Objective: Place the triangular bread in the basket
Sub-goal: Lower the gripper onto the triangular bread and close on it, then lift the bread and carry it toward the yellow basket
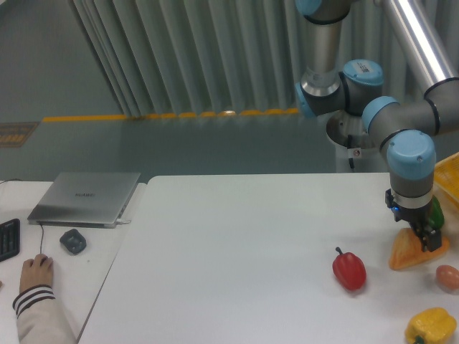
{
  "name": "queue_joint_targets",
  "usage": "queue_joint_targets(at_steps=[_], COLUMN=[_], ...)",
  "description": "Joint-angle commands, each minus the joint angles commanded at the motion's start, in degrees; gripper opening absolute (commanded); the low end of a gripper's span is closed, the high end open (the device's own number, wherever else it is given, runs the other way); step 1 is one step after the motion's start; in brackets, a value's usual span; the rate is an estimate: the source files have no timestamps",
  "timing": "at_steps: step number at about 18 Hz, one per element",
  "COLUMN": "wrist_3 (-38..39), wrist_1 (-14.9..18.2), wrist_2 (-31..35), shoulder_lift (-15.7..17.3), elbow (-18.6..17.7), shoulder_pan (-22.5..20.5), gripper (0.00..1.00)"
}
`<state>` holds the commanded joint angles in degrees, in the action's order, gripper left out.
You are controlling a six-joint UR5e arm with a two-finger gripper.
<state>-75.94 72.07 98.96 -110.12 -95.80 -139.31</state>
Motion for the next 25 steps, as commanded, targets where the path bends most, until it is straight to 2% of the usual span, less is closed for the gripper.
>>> queue_joint_targets(at_steps=[2, 3, 5, 8, 12, 17, 23, 25], wrist_3=[-0.2, -0.3, -0.4, -0.3, -0.1, 0.0, -0.1, 0.0], wrist_1=[-0.3, -0.4, -0.4, -0.4, -0.4, -0.4, -0.2, 0.3], wrist_2=[0.0, 0.0, 0.0, 0.0, 0.0, -0.3, -0.7, -0.7], shoulder_lift=[-0.2, -0.3, -0.4, -0.4, -0.3, 0.3, 1.7, 3.6], elbow=[0.0, 0.0, 0.1, 0.1, 0.6, 1.8, 4.3, 5.5], shoulder_pan=[0.1, 0.1, 0.1, 0.1, 0.1, 0.0, -0.3, -0.7], gripper=[1.00, 0.95, 0.76, 0.60, 0.30, 0.22, 0.21, 0.22])
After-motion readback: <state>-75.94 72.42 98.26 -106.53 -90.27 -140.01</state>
